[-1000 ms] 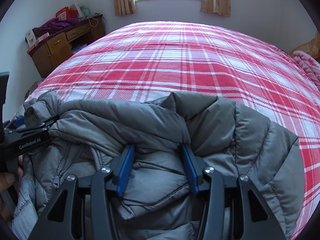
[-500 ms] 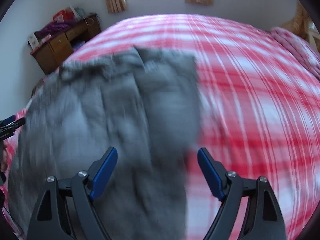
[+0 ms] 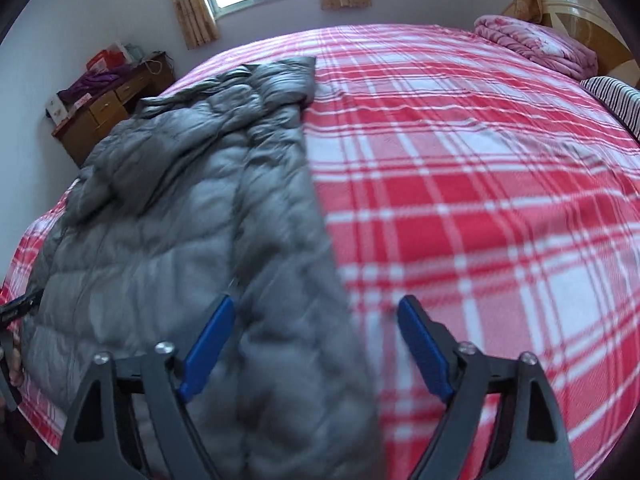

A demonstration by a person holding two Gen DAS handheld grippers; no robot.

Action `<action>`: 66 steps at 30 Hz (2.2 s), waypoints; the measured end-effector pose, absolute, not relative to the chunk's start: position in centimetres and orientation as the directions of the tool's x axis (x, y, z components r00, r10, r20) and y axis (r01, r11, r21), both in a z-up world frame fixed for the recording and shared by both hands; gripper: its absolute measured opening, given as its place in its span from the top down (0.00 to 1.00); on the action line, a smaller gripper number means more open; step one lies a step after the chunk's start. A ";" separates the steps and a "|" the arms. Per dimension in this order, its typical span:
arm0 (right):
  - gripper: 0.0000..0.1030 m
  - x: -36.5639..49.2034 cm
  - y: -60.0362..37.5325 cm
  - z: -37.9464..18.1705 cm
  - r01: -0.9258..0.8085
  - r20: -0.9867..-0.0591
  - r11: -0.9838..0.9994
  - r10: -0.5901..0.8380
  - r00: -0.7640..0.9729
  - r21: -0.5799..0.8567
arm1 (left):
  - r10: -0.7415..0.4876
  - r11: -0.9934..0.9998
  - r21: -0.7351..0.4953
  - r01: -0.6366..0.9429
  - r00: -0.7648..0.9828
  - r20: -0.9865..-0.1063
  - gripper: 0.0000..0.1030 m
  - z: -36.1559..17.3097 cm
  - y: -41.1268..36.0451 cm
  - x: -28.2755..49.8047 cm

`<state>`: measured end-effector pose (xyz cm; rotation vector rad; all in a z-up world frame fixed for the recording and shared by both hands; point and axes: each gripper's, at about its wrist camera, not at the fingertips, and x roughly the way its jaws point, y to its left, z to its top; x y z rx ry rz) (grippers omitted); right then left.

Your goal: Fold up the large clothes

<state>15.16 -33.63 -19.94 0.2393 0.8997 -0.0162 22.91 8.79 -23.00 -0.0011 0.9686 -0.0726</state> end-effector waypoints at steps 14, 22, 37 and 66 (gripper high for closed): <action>0.91 9.7 -32.8 -16.4 -0.027 -0.641 0.930 0.273 0.717 0.366 | -0.335 0.942 -0.224 0.251 0.628 -0.703 0.95 -14.9 9.5 14.8; 0.92 2.7 -34.5 -4.0 -0.145 -0.404 0.894 0.330 0.853 0.424 | -0.539 0.840 -0.365 0.401 0.690 -0.483 0.95 -1.0 12.0 7.8; 0.92 25.3 -34.8 -7.4 0.014 -0.518 0.944 0.168 0.838 0.330 | -0.316 0.948 -0.258 0.186 0.646 -0.695 0.86 -10.8 8.8 31.3; 0.03 28.2 -32.0 -7.1 0.214 -0.451 0.976 -0.170 0.876 0.048 | 0.286 0.955 0.073 -0.287 0.827 -0.483 0.08 -7.2 4.8 30.8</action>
